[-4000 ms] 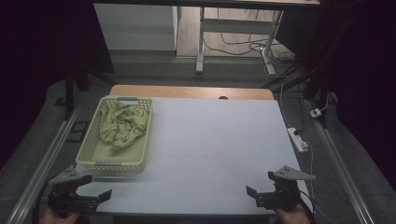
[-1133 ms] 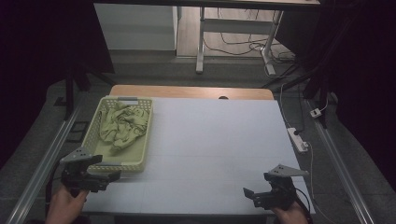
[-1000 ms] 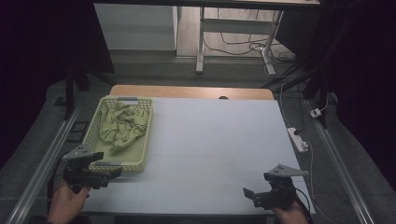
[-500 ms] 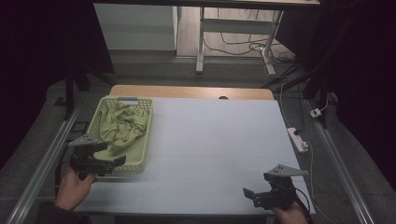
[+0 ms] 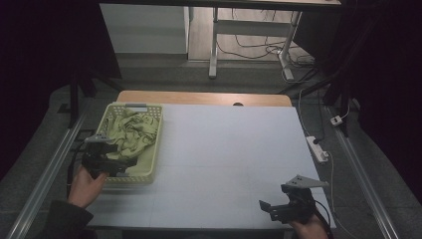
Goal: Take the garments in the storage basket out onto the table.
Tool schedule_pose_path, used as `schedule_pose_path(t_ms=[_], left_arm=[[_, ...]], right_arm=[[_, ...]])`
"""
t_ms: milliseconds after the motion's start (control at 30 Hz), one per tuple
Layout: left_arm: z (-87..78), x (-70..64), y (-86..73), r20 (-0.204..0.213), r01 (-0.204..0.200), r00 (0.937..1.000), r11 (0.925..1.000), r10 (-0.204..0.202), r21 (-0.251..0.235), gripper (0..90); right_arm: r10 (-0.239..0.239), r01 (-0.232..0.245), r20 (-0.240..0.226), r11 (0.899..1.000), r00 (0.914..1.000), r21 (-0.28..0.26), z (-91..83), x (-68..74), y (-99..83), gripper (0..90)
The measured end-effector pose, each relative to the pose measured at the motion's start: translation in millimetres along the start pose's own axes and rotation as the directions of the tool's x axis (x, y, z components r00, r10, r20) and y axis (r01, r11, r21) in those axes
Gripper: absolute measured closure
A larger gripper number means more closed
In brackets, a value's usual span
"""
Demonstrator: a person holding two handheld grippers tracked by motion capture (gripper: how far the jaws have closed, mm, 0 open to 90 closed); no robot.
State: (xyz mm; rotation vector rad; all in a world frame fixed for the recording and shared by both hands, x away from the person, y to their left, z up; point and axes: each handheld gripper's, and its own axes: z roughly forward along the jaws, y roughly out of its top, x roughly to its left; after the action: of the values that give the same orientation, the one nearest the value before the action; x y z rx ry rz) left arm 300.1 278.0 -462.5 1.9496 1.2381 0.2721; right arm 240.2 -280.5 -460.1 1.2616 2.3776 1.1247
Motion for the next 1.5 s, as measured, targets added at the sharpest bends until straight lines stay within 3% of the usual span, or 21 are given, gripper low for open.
schedule_pose_path(t_ms=[600, 767, 1067, 1367, 1500], left_arm=[[23.7, 22.7, 26.9, -0.036, 0.028, 0.9990, 0.9994, -0.027, 0.020, 0.0], [28.0, 31.4, 34.1, -0.030, 0.040, 0.9988, 0.9989, -0.039, 0.023, 0.1], [35.2, 43.3, 47.6, -0.046, 0.034, 0.9984, 0.9985, -0.032, 0.044, 0.0], [42.9, 59.9, 54.7, -0.095, 0.034, 0.9950, 0.9986, -0.030, 0.041, 0.0], [43.3, 70.3, 60.6, -0.099, 0.064, 0.9932, 0.9976, -0.061, 0.028, 0.0]], right_arm=[[0.003, -0.003, -0.006, 1.000, 1.0000, 0.009, 0.7, -0.3, 0.2, 0.0], [0.002, -0.002, -0.008, 1.000, 1.0000, 0.010, 0.8, -0.3, 0.3, 0.0], [-0.001, 0.001, -0.008, 1.000, 1.0000, 0.011, 0.9, -0.4, 0.2, 0.0], [-0.008, 0.008, -0.007, 1.000, 0.9999, 0.016, 1.4, 0.0, 0.4, 0.0], [-0.009, 0.009, -0.010, 1.000, 0.9999, 0.017, 1.6, 0.2, 0.4, 0.0]])
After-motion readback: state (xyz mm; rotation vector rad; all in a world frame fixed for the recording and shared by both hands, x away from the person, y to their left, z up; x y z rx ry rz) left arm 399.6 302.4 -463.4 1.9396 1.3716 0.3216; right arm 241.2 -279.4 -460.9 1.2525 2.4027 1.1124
